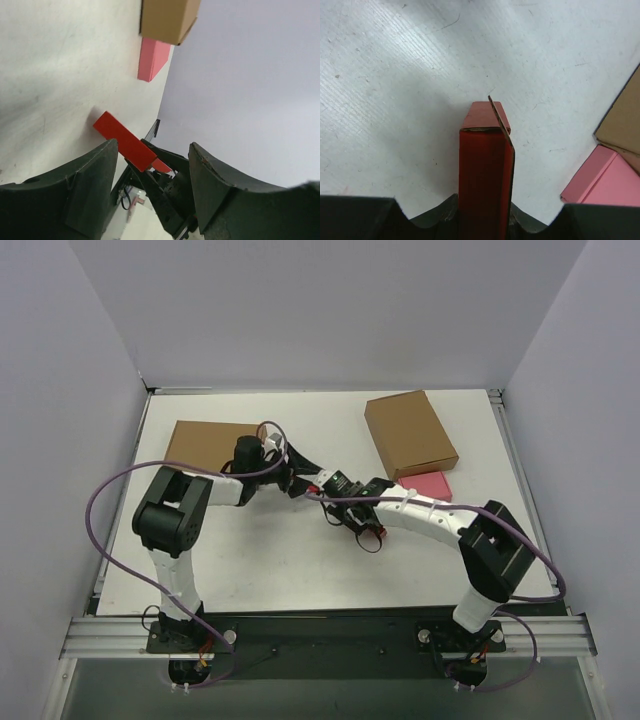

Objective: Fold the paper box
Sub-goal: Close the paper box at the center of the board.

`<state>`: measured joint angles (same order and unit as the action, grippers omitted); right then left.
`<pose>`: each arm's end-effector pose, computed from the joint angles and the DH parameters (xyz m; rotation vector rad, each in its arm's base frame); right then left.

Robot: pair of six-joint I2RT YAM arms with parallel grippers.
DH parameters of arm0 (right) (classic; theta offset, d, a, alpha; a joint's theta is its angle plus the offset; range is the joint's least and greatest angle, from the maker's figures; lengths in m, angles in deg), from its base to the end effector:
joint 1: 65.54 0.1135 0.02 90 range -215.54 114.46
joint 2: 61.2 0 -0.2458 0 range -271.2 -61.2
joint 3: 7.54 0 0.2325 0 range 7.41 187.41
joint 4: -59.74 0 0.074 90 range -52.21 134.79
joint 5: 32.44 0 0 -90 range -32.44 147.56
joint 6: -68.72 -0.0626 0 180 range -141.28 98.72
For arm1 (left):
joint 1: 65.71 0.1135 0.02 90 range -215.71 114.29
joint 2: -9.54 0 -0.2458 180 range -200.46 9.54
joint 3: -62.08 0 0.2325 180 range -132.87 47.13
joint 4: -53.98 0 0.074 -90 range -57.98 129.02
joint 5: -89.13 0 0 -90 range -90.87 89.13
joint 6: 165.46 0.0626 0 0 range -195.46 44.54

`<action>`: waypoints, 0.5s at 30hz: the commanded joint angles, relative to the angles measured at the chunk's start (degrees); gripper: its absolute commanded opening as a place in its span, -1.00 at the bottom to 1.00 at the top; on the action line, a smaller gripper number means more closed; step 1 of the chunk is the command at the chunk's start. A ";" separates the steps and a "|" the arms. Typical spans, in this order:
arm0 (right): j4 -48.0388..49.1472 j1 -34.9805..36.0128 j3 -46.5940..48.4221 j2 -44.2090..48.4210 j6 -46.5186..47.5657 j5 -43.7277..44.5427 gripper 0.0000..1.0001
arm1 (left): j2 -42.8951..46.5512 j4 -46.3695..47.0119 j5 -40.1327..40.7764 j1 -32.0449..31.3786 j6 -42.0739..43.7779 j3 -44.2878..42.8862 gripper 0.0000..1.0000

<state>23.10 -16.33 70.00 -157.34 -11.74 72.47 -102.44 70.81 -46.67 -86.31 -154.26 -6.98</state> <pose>0.2365 0.2494 0.1732 -1.1309 2.2166 -0.0420 0.3473 -0.1785 0.1314 -0.6046 2.3654 -1.7681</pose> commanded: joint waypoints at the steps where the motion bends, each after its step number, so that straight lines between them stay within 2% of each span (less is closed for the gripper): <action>1: -4.15 -3.94 2.01 3.06 -1.46 -9.37 -0.49 | 3.53 0.73 -2.80 0.74 7.26 -5.21 0.36; 6: -3.36 -7.28 1.66 3.15 -0.40 -13.77 -0.52 | 3.35 -0.41 -3.42 0.04 9.89 -7.15 0.33; 7: -3.01 -8.07 1.66 3.15 0.04 -14.21 -0.52 | 3.79 -3.20 -3.33 -0.14 11.20 -7.85 0.33; 8: -2.31 -8.25 1.57 3.06 0.74 -14.48 -0.52 | 4.23 -5.75 -2.98 -0.23 15.74 -8.64 0.30; 9: -1.95 -8.43 1.75 2.80 1.18 -14.48 -0.52 | 5.71 -8.91 -1.50 -0.14 18.40 -10.56 0.20; 10: -1.69 -8.43 2.01 2.01 1.53 -14.48 -0.52 | 6.77 -15.55 0.08 0.03 21.21 -11.02 0.18; 15: -0.37 -8.43 5.78 -0.36 3.02 -19.65 -0.51 | 18.52 -29.57 12.38 1.53 39.49 -10.49 0.16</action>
<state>21.85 -24.92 71.46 -156.59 -10.62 58.11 -95.42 53.52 -43.39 -86.00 -132.08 -14.89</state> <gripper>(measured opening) 0.298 0.584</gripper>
